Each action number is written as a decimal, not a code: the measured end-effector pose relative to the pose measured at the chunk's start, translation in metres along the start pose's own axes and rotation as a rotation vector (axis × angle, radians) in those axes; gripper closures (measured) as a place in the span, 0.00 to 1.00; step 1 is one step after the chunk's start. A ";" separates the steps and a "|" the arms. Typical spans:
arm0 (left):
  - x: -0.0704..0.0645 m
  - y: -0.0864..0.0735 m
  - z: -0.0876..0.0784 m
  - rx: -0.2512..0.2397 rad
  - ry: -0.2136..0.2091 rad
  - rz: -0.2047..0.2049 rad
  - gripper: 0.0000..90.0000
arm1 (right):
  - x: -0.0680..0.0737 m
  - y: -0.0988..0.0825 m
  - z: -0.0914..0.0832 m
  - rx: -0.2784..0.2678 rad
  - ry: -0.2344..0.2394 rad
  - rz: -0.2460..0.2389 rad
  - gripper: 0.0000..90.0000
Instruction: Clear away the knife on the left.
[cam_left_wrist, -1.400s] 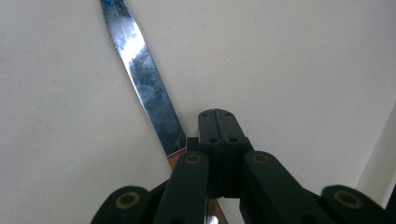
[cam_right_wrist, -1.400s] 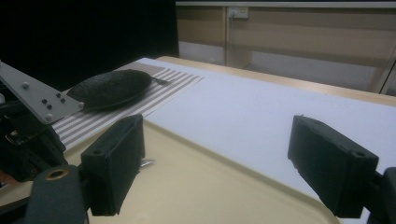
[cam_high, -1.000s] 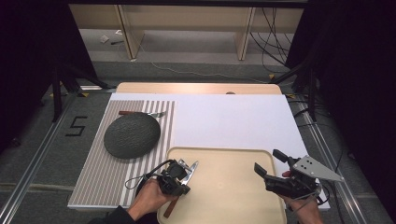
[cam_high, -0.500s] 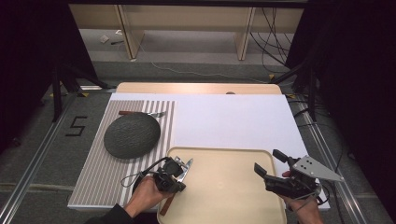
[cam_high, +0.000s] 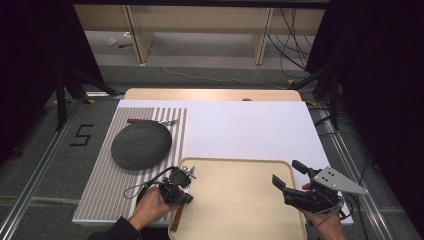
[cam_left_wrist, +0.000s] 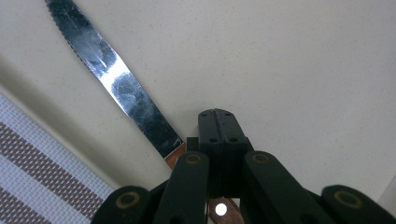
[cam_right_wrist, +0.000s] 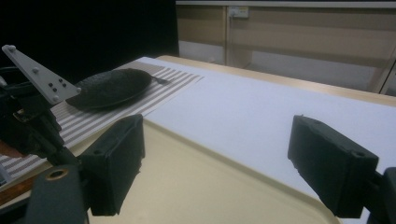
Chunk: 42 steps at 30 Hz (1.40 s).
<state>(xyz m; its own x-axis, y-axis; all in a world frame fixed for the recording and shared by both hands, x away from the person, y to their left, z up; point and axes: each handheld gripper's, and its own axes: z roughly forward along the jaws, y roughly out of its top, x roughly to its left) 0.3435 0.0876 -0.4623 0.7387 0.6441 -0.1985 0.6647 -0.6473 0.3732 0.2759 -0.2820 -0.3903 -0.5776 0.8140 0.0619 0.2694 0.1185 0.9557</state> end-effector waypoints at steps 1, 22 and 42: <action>0.001 0.000 0.000 0.003 0.002 0.004 1.00 | 0.000 0.000 0.000 0.000 0.000 0.000 0.22; 0.009 -0.005 -0.006 0.016 0.007 -0.021 1.00 | 0.000 0.000 0.000 -0.003 0.003 -0.009 0.22; 0.014 -0.007 -0.023 -0.190 -0.105 -0.039 0.68 | 0.000 0.000 0.000 -0.003 0.003 -0.007 0.22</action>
<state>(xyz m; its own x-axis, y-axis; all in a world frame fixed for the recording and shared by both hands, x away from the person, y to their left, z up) 0.3468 0.1101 -0.4468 0.7269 0.6147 -0.3062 0.6675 -0.5274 0.5257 0.2761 -0.2820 -0.3902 -0.5818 0.8114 0.0564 0.2634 0.1224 0.9569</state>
